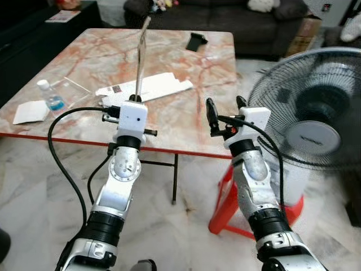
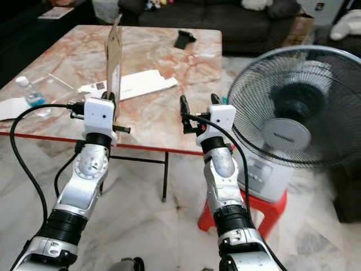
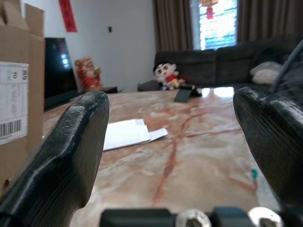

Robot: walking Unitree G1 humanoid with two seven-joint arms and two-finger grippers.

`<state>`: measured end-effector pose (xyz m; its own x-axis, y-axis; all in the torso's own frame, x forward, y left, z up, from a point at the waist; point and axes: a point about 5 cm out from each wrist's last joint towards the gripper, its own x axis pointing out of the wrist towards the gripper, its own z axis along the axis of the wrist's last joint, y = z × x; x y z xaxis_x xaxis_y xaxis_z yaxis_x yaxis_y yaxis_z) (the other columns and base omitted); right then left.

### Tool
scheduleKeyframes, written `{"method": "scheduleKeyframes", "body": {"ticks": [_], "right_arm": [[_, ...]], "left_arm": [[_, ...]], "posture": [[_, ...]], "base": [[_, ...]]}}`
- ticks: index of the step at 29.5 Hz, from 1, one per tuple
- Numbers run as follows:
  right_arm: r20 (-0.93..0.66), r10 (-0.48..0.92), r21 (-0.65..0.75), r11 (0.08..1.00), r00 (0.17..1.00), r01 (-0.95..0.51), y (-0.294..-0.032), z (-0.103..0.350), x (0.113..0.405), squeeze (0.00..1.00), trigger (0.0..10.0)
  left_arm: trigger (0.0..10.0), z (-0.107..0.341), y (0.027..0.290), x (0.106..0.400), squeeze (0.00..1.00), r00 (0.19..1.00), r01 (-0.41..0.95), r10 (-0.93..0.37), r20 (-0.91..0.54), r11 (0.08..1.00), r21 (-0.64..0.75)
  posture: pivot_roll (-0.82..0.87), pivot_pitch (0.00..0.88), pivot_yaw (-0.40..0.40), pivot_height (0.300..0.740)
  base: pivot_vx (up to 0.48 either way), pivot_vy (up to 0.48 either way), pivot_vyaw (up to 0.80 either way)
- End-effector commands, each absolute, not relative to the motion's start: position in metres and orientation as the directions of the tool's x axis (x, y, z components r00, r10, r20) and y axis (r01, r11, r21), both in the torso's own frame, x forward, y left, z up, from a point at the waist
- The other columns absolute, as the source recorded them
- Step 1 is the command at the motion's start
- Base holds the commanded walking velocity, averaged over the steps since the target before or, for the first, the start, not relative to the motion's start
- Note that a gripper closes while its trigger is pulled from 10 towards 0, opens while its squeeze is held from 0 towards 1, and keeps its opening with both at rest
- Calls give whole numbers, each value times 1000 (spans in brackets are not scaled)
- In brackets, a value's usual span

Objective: Picking trash to rubbish bin

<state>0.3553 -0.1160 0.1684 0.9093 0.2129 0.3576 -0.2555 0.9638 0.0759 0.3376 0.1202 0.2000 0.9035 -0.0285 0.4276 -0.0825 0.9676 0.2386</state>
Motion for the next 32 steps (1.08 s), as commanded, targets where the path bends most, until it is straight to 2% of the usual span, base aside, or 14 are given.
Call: {"method": "scheduleKeyframes", "body": {"ticks": [1,18,20,22,23,24,26,31,32], "right_arm": [[367,229,78,958,902,-275,-109,172,356,0,10000],[358,239,75,956,903,-283,-108,170,355,0,10000],[329,238,92,955,914,-282,-110,163,356,0,10000],[241,229,137,954,943,-267,-114,144,356,0,10000],[156,217,159,957,964,-241,-120,126,355,0,10000],[156,217,159,957,964,-241,-120,126,355,0,10000],[37,206,187,960,978,-209,-128,98,349,0,10000],[-191,176,171,975,966,-143,-147,47,327,0,10000],[-322,148,173,980,935,-96,-157,19,309,0,10000]], "left_arm": [[10000,206,124,338,0,894,-96,-21,448,967,237],[10000,205,123,338,0,896,-90,-25,443,967,237],[10000,197,124,339,0,913,-84,-22,408,967,240],[10000,175,129,342,0,953,-59,-3,302,979,194],[10000,159,132,341,0,966,-55,-3,258,974,218],[10000,159,132,341,0,966,-55,-3,258,974,218],[10000,132,138,339,0,989,-34,1,151,977,212],[10000,76,153,326,0,997,-15,31,-74,979,202],[10000,48,161,314,0,979,-1,43,-199,978,208]], "posture": [[-6,72,-1,740],[-8,73,-1,740],[-6,75,-3,740],[-6,75,-3,740],[-9,75,-3,740],[-9,75,-3,740],[-7,75,-5,740],[-12,76,-4,740],[-12,76,-4,740]], "base": [[-296,0,0],[-296,0,0],[-262,0,0],[0,0,0],[0,0,0],[0,0,0],[0,0,0],[0,0,0],[0,0,0]]}}
